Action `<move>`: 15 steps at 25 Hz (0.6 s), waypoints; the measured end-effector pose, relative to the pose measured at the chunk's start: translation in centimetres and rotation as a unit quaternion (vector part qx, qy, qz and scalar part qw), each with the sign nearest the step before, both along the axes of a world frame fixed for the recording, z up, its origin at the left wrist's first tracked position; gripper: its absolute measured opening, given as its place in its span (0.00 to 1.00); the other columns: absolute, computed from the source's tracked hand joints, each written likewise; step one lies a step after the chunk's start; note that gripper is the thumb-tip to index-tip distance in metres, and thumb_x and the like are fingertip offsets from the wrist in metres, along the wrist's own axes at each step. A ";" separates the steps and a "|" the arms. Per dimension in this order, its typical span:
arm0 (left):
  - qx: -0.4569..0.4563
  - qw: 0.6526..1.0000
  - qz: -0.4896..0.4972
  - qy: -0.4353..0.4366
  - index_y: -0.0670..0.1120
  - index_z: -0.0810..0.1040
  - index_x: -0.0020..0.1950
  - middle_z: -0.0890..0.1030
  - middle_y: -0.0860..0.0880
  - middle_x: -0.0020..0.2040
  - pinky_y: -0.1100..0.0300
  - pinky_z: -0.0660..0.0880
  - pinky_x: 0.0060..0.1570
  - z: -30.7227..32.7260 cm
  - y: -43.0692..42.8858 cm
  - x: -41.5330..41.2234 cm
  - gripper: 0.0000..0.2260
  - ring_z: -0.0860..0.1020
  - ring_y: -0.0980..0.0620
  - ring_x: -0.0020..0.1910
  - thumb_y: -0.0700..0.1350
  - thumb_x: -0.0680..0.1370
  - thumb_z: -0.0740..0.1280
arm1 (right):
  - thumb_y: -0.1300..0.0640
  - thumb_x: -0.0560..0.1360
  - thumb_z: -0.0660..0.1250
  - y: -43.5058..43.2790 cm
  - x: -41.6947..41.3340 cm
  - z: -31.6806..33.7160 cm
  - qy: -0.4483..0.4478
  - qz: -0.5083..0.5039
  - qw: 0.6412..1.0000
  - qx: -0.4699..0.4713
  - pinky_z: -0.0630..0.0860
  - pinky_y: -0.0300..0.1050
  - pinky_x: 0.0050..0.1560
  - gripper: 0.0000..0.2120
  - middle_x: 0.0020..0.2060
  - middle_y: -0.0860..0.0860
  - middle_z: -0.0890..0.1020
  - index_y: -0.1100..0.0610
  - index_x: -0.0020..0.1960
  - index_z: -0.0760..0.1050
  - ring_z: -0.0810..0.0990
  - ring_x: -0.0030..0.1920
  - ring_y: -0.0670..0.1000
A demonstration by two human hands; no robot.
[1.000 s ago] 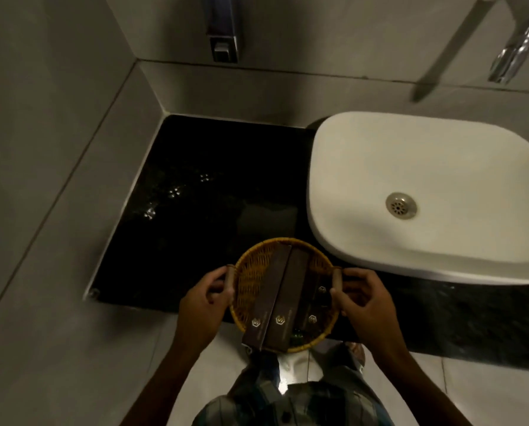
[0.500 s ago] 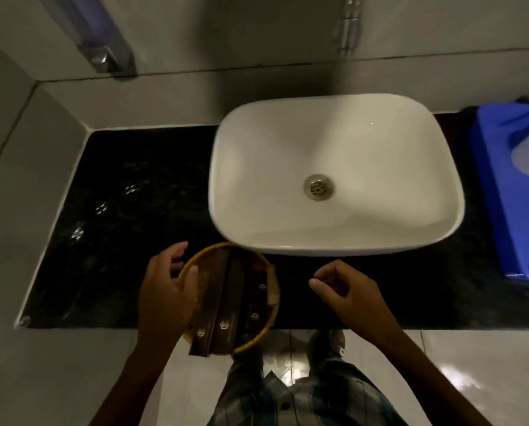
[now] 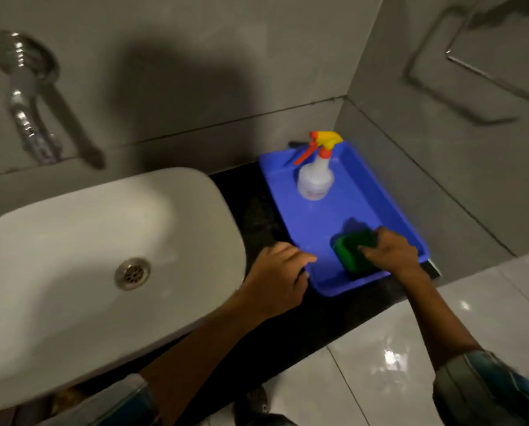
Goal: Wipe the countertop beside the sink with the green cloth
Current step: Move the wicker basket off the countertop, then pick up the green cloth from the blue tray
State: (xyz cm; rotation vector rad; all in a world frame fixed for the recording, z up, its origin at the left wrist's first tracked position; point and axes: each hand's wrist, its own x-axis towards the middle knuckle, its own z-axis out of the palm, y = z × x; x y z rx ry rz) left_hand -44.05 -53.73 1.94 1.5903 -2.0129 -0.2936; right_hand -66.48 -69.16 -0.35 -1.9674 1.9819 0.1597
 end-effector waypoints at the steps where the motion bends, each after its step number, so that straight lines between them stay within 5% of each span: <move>1: 0.020 0.999 -0.040 -0.026 0.45 0.80 0.56 0.84 0.45 0.53 0.50 0.75 0.54 -1.1 -1.9 -1.6 0.12 0.79 0.43 0.56 0.43 0.74 0.66 | 0.44 0.71 0.71 -1.4 -0.9 -1.0 0.006 -0.015 0.999 0.034 0.71 0.59 0.64 0.31 0.65 0.63 0.75 0.61 0.66 0.67 0.73 0.65 0.64; 4: 0.149 0.979 -0.103 -0.089 0.44 0.74 0.65 0.77 0.44 0.65 0.50 0.64 0.64 -4.0 -7.2 -5.6 0.17 0.70 0.45 0.67 0.43 0.76 0.61 | 0.45 0.70 0.73 -4.5 -2.2 -3.8 -0.042 -0.045 0.992 0.114 0.70 0.55 0.66 0.42 0.70 0.64 0.69 0.64 0.73 0.58 0.70 0.68 0.63; 7: 0.266 0.954 -0.110 -0.078 0.39 0.70 0.66 0.74 0.38 0.66 0.47 0.67 0.65 -6.1 -10.2 -8.9 0.17 0.71 0.39 0.66 0.41 0.77 0.60 | 0.44 0.65 0.77 -5.8 -2.5 -5.3 -0.070 -0.088 0.984 0.137 0.72 0.54 0.64 0.45 0.69 0.63 0.70 0.66 0.72 0.61 0.72 0.67 0.62; 11: 0.362 0.926 0.004 0.102 0.41 0.67 0.69 0.76 0.35 0.64 0.48 0.71 0.60 -6.4 -11.3 -10.3 0.20 0.74 0.35 0.63 0.40 0.77 0.61 | 0.49 0.59 0.77 -5.4 -1.6 -4.4 -0.160 -0.141 0.965 0.150 0.76 0.55 0.60 0.34 0.62 0.62 0.78 0.62 0.61 0.76 0.77 0.59 0.61; 15: 0.335 0.886 0.088 0.308 0.43 0.62 0.72 0.73 0.40 0.69 0.54 0.69 0.65 -3.9 -9.3 -7.0 0.27 0.72 0.42 0.68 0.44 0.75 0.68 | 0.60 0.64 0.78 -0.4 1.5 0.2 -0.340 -0.164 0.923 0.070 0.81 0.53 0.51 0.20 0.51 0.61 0.84 0.62 0.54 0.80 0.83 0.49 0.60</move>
